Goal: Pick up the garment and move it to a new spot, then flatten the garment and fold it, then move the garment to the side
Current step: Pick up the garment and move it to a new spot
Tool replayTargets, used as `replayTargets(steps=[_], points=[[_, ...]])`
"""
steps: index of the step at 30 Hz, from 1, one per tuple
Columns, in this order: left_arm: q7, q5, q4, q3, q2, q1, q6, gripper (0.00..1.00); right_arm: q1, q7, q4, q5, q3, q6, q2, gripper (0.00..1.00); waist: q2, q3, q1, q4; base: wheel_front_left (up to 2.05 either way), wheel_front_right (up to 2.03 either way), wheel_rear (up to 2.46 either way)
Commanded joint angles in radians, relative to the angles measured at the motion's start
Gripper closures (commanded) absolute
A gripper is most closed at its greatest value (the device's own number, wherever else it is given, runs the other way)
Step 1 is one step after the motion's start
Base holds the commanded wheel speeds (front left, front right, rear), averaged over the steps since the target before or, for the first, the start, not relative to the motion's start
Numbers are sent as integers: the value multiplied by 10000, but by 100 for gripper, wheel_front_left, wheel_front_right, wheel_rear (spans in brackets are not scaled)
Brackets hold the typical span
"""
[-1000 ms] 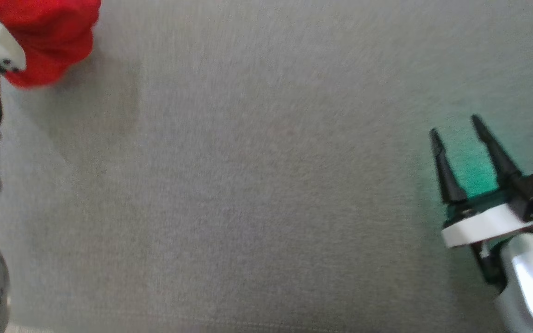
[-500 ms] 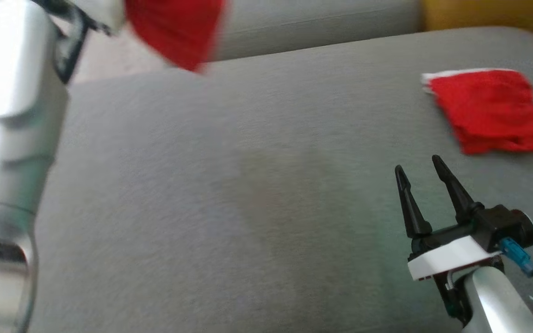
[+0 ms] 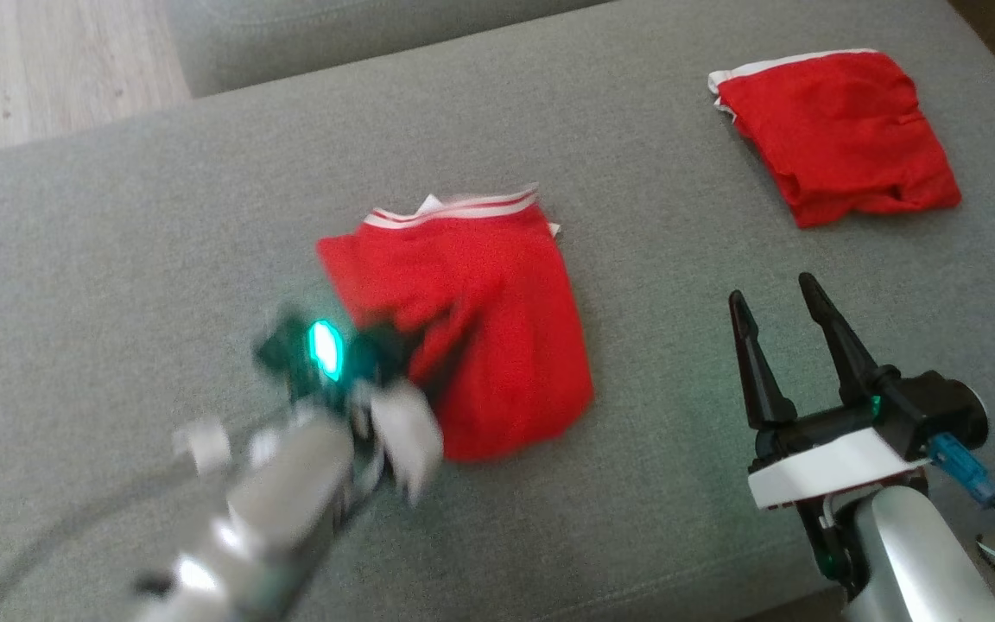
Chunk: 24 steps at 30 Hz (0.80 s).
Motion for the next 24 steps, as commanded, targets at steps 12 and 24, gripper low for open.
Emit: replayTargets(steps=[12, 24], points=[[-1036, 70, -3465, 3034, 49, 4121, 1896, 0, 1317, -53, -392, 68, -610, 65, -48, 0, 0, -1665, -3, 1098, 0, 0, 0], [-1039, 1614, -6628, 7420, -660, 9019, 2467, 0, 3212, -53, -669, 234, -856, 65, 159, 0, 0, -3406, -3, 2239, 0, 0, 0]])
